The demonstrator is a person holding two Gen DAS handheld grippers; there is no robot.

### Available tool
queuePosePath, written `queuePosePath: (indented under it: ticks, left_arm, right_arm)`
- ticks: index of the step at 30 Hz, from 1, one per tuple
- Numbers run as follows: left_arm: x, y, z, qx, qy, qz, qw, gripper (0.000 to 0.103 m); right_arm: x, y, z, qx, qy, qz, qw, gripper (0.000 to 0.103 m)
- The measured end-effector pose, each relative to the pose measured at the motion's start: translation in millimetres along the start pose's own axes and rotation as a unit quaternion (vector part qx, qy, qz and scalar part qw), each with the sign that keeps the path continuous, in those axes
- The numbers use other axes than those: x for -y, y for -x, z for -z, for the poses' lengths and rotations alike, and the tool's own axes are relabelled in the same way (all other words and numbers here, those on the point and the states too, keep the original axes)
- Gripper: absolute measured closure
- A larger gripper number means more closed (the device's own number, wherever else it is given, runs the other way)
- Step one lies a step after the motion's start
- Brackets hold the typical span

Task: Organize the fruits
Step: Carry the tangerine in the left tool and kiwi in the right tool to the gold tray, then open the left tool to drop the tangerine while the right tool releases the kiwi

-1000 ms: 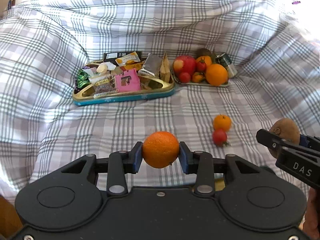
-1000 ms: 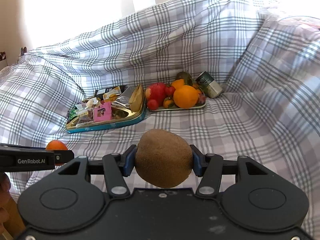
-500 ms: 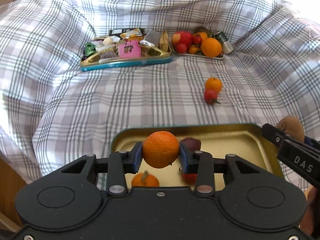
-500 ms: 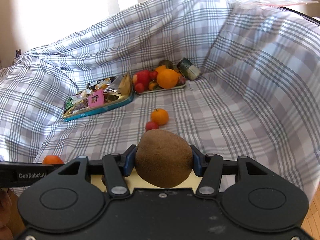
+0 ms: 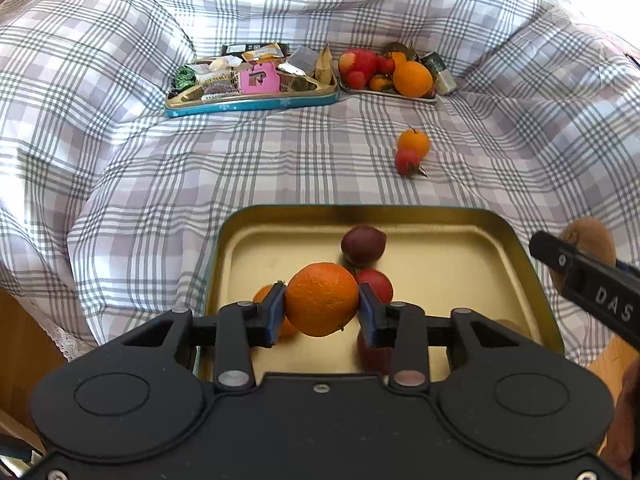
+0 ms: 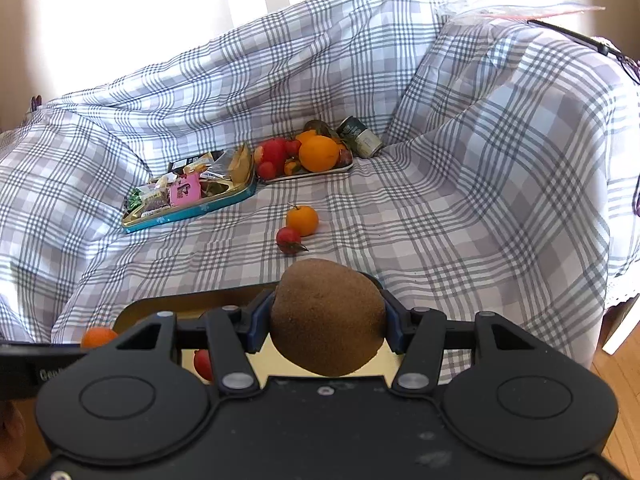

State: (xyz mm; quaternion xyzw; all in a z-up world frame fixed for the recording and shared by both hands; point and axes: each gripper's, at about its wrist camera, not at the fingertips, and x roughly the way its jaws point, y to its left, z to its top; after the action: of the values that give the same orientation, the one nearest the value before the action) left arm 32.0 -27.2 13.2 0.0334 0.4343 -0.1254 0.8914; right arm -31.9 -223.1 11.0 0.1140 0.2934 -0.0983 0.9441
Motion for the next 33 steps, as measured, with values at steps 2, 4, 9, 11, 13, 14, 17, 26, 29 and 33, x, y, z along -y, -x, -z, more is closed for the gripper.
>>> queuePosePath:
  ticks: [2, 4, 9, 11, 13, 14, 17, 26, 29, 33]
  left_arm:
    - [-1, -4, 2, -0.008, 0.003, 0.002, 1.0, 0.056]
    - [-3, -7, 5, -0.016, 0.009, 0.001, 0.9998, 0.056]
    - [-4, -12, 14, -0.022, 0.01, -0.013, 0.9996, 0.056]
    - [-4, -13, 18, -0.024, 0.008, -0.017, 0.9995, 0.056]
    - [-4, -14, 21, -0.029, 0.005, -0.014, 0.9995, 0.056]
    - [-4, -14, 22, -0.031, 0.004, -0.011, 0.9995, 0.055]
    - [-3, -15, 23, -0.036, 0.001, -0.01, 0.9993, 0.055]
    - [-1, -8, 23, -0.015, -0.005, -0.01, 0.9998, 0.055]
    - [1, -8, 22, -0.014, -0.009, -0.015, 0.9998, 0.055]
    - [2, -12, 24, -0.024, -0.006, -0.017, 0.9995, 0.055]
  right_arm:
    - [-2, -3, -2, 0.0, 0.002, 0.002, 1.0, 0.045]
    - [-3, -4, -1, -0.003, 0.002, 0.002, 1.0, 0.045]
    - [-4, -7, 2, -0.013, 0.005, -0.001, 1.0, 0.045]
    - [-4, -7, 3, -0.015, 0.005, 0.0, 1.0, 0.045]
    - [-5, -7, 2, -0.016, 0.005, 0.0, 1.0, 0.045]
    - [-5, -7, 2, -0.016, 0.005, 0.0, 1.0, 0.045]
    - [-5, -8, 2, -0.016, 0.005, 0.001, 1.0, 0.045]
    - [-4, -11, 2, -0.024, 0.004, 0.001, 1.0, 0.045]
    - [-4, -11, 2, -0.024, 0.005, 0.0, 1.0, 0.045]
    - [-3, -13, 2, -0.026, 0.005, 0.0, 1.0, 0.045]
